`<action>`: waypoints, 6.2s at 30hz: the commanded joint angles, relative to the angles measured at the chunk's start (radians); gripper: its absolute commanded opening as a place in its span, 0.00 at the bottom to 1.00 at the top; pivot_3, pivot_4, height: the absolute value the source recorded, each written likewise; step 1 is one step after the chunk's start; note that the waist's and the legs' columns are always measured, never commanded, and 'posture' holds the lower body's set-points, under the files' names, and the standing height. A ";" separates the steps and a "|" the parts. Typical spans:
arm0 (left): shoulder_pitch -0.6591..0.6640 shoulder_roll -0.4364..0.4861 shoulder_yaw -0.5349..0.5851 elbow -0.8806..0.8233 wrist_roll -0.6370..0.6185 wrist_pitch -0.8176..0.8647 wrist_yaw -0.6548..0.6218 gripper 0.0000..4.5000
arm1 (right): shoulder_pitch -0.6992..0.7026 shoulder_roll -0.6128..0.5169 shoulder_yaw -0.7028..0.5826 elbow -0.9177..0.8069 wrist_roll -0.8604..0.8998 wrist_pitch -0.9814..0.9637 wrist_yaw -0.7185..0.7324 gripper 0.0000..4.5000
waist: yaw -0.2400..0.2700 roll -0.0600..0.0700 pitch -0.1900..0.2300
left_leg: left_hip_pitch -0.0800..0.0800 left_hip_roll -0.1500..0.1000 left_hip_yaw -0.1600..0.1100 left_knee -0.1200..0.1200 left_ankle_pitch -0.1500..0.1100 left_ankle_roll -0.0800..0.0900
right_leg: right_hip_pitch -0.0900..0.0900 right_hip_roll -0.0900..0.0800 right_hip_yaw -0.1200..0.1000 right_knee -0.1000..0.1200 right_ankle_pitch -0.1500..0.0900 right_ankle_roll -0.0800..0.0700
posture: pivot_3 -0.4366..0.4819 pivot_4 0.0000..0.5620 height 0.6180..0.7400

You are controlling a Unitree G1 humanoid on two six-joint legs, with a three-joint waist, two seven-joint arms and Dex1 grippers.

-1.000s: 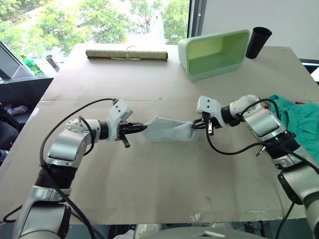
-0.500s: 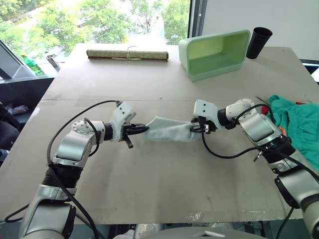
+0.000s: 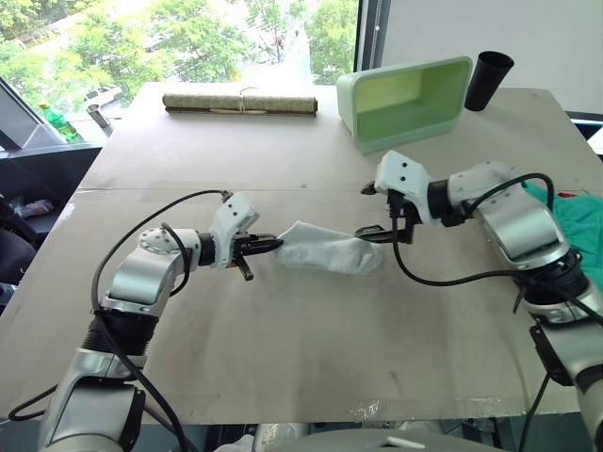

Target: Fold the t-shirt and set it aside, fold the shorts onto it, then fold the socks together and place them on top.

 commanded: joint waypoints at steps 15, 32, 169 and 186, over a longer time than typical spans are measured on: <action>-0.001 0.074 0.085 -0.007 -0.080 -0.044 -0.144 0.00 | 0.151 -0.004 0.101 0.134 -0.150 -0.176 -0.137 0.99 | -0.001 0.000 -0.001 | 0.001 -0.001 0.000 0.001 0.000 -0.001 | 0.000 0.000 0.000 0.001 0.000 0.000 | 0.48 0.27 1.00; -0.103 0.084 0.070 0.080 -0.082 -0.075 -0.248 0.00 | 0.147 -0.007 0.011 0.048 -0.018 -0.075 -0.118 0.99 | 0.000 0.001 0.000 | 0.000 -0.001 0.000 0.000 0.000 -0.001 | -0.001 0.000 0.000 0.000 0.000 0.000 | 0.48 0.27 1.00; -0.133 -0.037 0.225 -0.063 -0.307 0.018 -0.110 0.97 | 0.225 0.160 -0.057 0.048 0.239 0.051 -0.307 1.00 | 0.006 0.000 0.000 | 0.000 -0.001 -0.001 -0.004 0.001 -0.002 | -0.001 -0.001 0.000 -0.002 0.000 0.000 | 0.48 0.27 1.00; -0.164 -0.194 -0.100 0.102 0.072 -0.278 0.028 0.97 | 0.378 0.074 -0.334 -0.102 0.383 0.191 -0.472 1.00 | 0.003 0.000 0.001 | 0.000 -0.002 -0.001 -0.004 0.003 0.003 | 0.000 0.000 0.000 -0.001 0.000 0.000 | 0.48 0.27 1.00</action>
